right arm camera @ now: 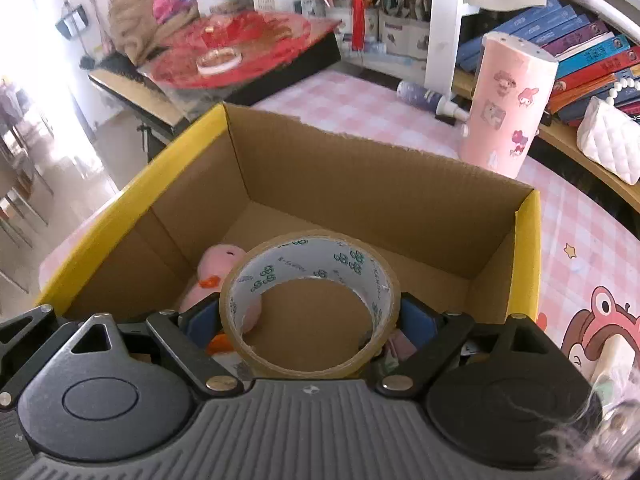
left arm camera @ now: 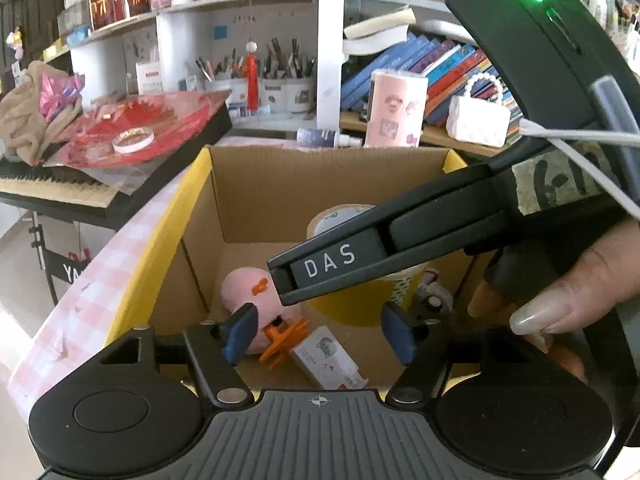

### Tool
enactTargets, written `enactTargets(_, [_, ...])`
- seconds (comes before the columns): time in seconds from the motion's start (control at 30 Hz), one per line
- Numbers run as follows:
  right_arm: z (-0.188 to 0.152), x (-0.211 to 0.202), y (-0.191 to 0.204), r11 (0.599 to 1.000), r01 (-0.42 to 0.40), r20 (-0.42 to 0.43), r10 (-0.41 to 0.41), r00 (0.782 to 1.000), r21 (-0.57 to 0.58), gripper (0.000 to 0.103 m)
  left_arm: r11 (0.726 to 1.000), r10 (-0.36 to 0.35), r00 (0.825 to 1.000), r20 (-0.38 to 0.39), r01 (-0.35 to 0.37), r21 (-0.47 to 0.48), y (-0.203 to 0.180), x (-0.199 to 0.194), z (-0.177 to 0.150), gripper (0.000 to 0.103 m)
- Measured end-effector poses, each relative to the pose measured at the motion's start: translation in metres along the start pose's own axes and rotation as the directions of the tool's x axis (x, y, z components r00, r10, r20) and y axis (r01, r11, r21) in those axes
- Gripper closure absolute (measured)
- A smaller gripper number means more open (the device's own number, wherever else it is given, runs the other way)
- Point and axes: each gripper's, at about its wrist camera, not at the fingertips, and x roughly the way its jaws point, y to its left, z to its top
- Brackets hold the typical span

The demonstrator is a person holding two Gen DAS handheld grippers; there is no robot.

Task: Organize objects
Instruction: 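Open the left tool to drop the white box while the right tool releases the tape roll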

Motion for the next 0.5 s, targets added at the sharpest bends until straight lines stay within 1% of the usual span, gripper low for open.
enactTargets(0.1, [-0.003, -0.009, 0.001, 1.0, 0.017, 0.037, -0.018, 0.999, 0.021, 0.012, 1.0, -0.002, 1.0, 0.025, 0.001, 0.007, -0.001, -0.011, -0.001, 0.025])
enactTargets(0.27, [-0.01, -0.038, -0.002, 0.997, 0.017, 0.139, -0.026, 0.99, 0.072, 0.011, 1.0, 0.004, 0.997, 0.073, -0.005, 0.009, 0.0, -0.03, -0.003, 0.017])
enactTargets(0.37, [-0.014, -0.058, 0.0, 0.994, 0.037, 0.199, -0.056, 0.978, 0.1, 0.011, 1.0, 0.012, 0.994, 0.11, -0.013, 0.009, 0.002, -0.045, -0.004, 0.015])
enactTargets(0.5, [-0.026, -0.089, 0.004, 0.99, 0.061, 0.287, -0.095, 0.953, 0.123, 0.011, 0.999, 0.032, 0.989, 0.147, -0.031, -0.011, 0.009, -0.062, -0.008, 0.014])
